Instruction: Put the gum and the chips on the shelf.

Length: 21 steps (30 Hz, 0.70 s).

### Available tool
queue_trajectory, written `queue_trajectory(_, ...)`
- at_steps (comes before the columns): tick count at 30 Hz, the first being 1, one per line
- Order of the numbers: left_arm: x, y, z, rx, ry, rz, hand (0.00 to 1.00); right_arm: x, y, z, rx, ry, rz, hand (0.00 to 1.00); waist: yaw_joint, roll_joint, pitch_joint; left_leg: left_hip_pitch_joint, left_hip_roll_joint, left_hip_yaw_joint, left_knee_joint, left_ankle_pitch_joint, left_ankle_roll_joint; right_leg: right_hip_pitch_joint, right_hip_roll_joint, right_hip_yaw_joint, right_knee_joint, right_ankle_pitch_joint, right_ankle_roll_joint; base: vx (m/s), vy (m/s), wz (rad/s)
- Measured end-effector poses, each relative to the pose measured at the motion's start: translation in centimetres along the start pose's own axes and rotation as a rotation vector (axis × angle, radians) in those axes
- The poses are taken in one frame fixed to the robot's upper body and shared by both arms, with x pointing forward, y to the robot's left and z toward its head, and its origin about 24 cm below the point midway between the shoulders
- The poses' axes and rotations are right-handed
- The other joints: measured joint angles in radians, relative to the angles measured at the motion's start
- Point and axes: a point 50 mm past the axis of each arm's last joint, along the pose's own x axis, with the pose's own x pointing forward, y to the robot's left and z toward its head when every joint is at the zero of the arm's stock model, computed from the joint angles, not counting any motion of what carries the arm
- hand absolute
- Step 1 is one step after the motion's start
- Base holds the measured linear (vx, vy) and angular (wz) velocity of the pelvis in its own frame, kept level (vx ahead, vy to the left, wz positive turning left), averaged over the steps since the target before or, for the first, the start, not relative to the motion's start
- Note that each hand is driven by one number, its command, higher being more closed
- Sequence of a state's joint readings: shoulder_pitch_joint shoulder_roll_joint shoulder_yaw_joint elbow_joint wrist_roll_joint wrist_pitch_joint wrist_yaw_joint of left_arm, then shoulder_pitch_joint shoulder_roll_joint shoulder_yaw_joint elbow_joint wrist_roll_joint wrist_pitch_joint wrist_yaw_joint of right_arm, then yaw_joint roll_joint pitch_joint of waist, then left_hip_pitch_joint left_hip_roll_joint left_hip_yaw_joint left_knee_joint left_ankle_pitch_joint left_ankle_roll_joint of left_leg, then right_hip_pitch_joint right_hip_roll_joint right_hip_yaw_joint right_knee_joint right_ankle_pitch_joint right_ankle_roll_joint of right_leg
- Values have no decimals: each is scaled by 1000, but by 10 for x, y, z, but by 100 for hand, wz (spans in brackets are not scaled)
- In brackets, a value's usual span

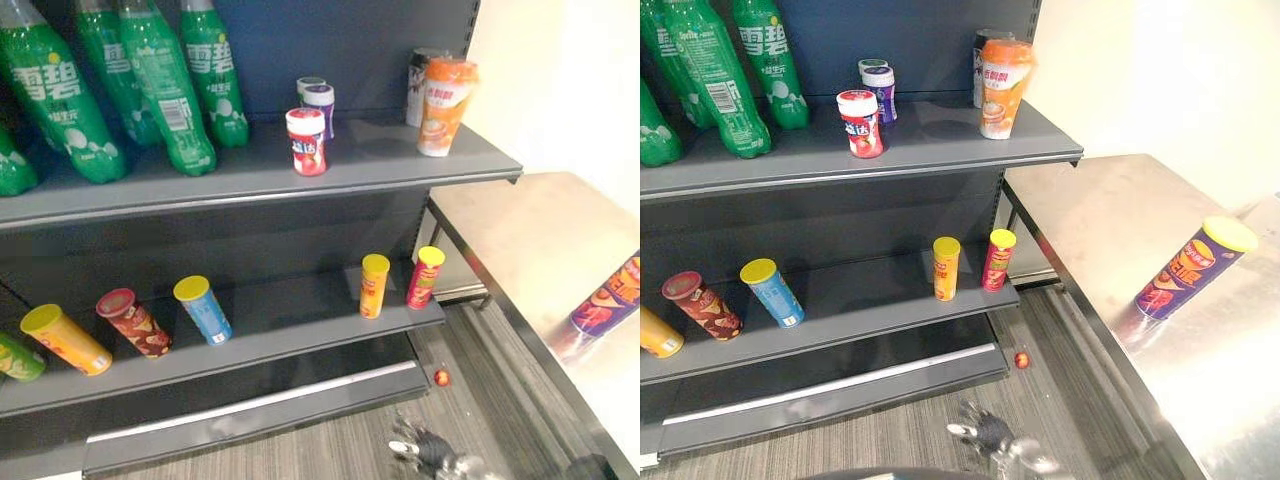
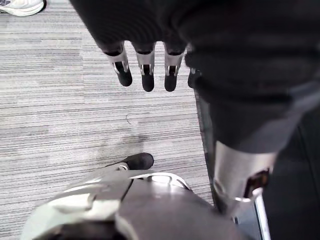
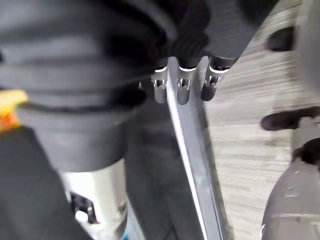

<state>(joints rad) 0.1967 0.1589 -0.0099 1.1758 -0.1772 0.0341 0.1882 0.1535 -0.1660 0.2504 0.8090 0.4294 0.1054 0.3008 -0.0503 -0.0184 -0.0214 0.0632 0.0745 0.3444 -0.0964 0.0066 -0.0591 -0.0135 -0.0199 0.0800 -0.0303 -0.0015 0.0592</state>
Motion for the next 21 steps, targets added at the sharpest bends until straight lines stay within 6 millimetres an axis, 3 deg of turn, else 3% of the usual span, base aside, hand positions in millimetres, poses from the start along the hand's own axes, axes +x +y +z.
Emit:
queue_trajectory(7, -1, -4, -15, -229, 141, -87, 0, -12, -47, -22, 130, -32, -416, 0, 2, 13, 17, 35, -4, -10, 0, -10, 0, 39, -4, -12, 1, -11, 3, 50, 5, 3)
queue_trajectory(15, -2, -6, -22, -291, 200, -124, 0, -20, -55, -23, -21, -57, -518, 0, -2, 16, 38, 64, -19, -21, -6, -17, 7, 62, -18, -20, 21, -33, 13, 6, 6, 5)
queue_trajectory(20, -1, -7, -17, -330, 186, -139, 0, -31, -58, -50, 92, -11, -584, 0, -7, 1, 50, 71, -40, 16, -6, -37, 30, -13, -32, 15, 159, -102, 48, -8, 32, -19)
queue_trajectory(21, -1, -7, -17, -350, 182, -138, 0, -34, -58, -57, 134, -7, -608, 0, -9, 9, 63, 73, -43, 51, -6, -44, 38, -35, -39, 25, 177, -106, 55, -7, 73, -78)
